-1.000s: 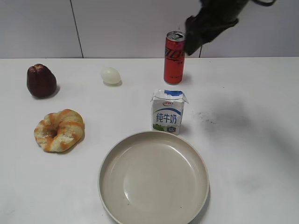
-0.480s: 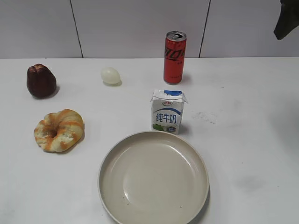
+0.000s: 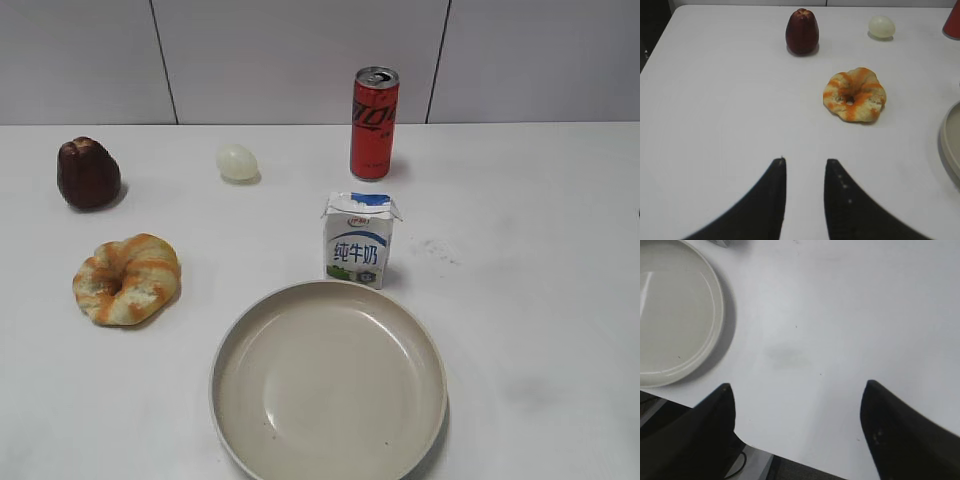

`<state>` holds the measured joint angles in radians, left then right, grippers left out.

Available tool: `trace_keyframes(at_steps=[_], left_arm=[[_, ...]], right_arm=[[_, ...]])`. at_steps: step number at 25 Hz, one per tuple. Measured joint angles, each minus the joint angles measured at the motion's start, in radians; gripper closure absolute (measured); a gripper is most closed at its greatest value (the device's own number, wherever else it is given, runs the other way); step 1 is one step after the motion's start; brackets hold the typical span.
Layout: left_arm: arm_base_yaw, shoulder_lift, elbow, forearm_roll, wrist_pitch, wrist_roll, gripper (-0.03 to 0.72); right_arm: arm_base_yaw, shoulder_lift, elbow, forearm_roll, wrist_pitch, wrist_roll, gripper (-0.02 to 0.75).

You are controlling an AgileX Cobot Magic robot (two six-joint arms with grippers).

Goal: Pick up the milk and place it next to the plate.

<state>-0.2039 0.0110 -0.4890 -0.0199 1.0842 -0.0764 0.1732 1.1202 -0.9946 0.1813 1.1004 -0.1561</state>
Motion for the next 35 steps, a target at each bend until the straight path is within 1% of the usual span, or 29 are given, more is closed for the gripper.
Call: trace_keyframes(at_steps=[4, 7, 11, 14, 18, 22, 35], left_arm=[[0.000, 0.000, 0.000, -0.001, 0.000, 0.000, 0.479], [0.000, 0.000, 0.000, -0.001, 0.000, 0.000, 0.479], [0.000, 0.000, 0.000, -0.001, 0.000, 0.000, 0.479], [0.000, 0.000, 0.000, -0.001, 0.000, 0.000, 0.479], [0.000, 0.000, 0.000, -0.001, 0.000, 0.000, 0.479], [0.000, 0.000, 0.000, -0.001, 0.000, 0.000, 0.479], [0.001, 0.000, 0.000, -0.001, 0.000, 0.000, 0.479]], right_arm=[[0.000, -0.238, 0.232, -0.022, -0.069, 0.024, 0.150], [0.000, -0.423, 0.384, -0.022, -0.094, 0.027, 0.150], [0.000, -0.668, 0.513, -0.026, -0.091, 0.029, 0.150], [0.000, -0.817, 0.544, -0.029, -0.093, 0.030, 0.150], [0.000, -0.971, 0.546, -0.038, -0.099, 0.030, 0.150], [0.000, -1.101, 0.571, -0.057, -0.142, 0.026, 0.150], [0.000, -1.125, 0.576, -0.075, -0.151, 0.025, 0.150]])
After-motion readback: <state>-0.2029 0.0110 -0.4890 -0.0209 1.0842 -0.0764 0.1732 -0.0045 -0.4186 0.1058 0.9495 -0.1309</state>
